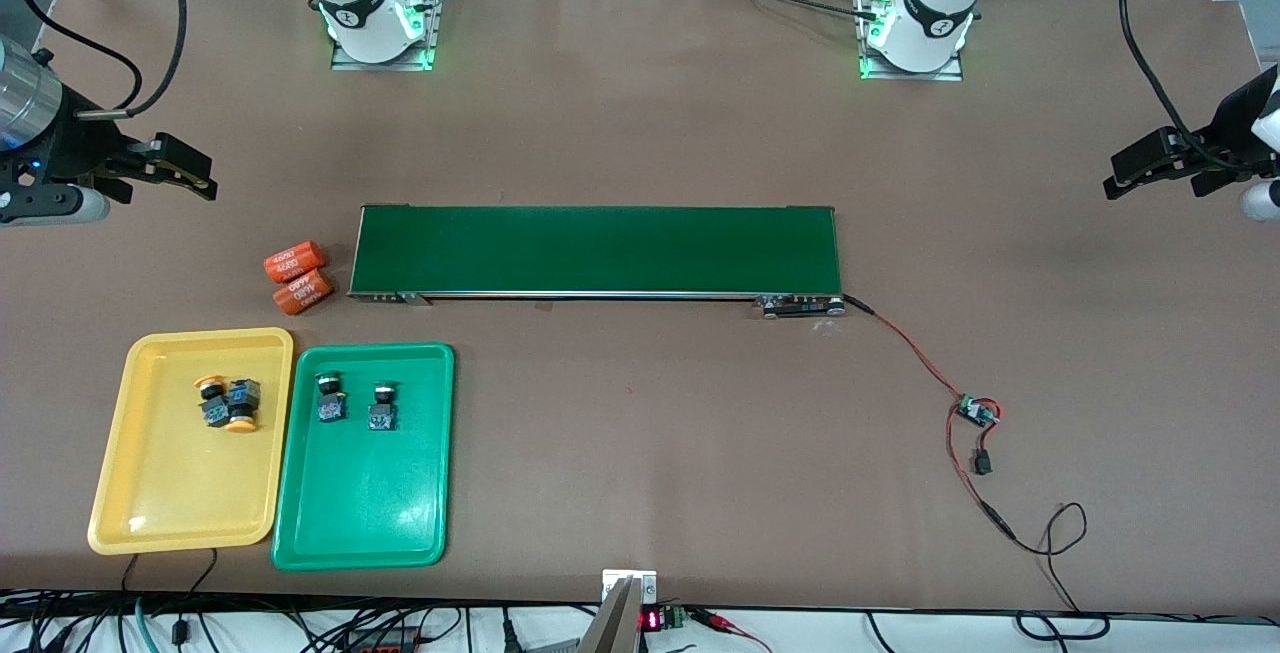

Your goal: Sort buttons by color to trays

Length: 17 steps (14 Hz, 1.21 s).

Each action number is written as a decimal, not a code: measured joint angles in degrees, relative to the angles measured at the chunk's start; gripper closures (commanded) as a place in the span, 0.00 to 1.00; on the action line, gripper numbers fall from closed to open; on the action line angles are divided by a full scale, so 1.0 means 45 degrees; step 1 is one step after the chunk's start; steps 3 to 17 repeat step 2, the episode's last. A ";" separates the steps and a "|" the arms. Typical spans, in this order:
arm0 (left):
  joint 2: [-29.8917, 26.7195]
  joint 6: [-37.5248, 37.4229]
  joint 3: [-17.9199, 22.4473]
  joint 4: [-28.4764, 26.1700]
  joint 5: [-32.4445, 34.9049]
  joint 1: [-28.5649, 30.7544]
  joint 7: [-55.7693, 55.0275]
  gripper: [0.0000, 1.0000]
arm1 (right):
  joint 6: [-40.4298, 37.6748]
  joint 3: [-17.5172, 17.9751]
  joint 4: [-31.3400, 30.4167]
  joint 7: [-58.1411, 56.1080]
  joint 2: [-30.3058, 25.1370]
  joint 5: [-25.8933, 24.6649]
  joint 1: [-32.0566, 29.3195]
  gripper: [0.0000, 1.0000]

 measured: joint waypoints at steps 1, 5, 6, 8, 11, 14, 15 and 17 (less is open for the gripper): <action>0.0000 0.0000 0.0000 0.0000 0.0000 0.0000 0.0000 0.00 | 0.0003 -0.0004 0.0000 0.0000 0.0013 0.0000 -0.0002 0.00; 0.0000 0.0000 0.0000 0.0000 0.0000 0.0000 0.0000 0.00 | 0.0007 -0.0006 0.0000 0.0000 0.0033 0.0000 -0.0004 0.00; 0.0000 0.0000 0.0000 0.0000 0.0000 0.0000 0.0000 0.00 | 0.0007 -0.0006 0.0000 0.0000 0.0033 0.0000 -0.0004 0.00; 0.0000 0.0000 0.0000 0.0000 0.0000 0.0000 0.0000 0.00 | 0.0007 -0.0006 0.0000 0.0000 0.0033 0.0000 -0.0004 0.00; 0.0000 0.0000 0.0000 0.0000 0.0000 0.0000 0.0000 0.00 | 0.0007 -0.0006 0.0000 0.0000 0.0033 0.0000 -0.0004 0.00; 0.0000 0.0000 0.0000 0.0000 0.0000 0.0000 0.0000 0.00 | 0.0007 -0.0006 0.0000 0.0000 0.0033 0.0000 -0.0004 0.00; 0.0000 0.0000 0.0000 0.0000 0.0000 0.0000 0.0000 0.00 | 0.0007 -0.0006 0.0000 0.0000 0.0033 0.0000 -0.0004 0.00; 0.0000 0.0000 0.0000 0.0000 0.0000 0.0000 0.0000 0.00 | 0.0007 -0.0006 0.0000 0.0000 0.0033 0.0000 -0.0004 0.00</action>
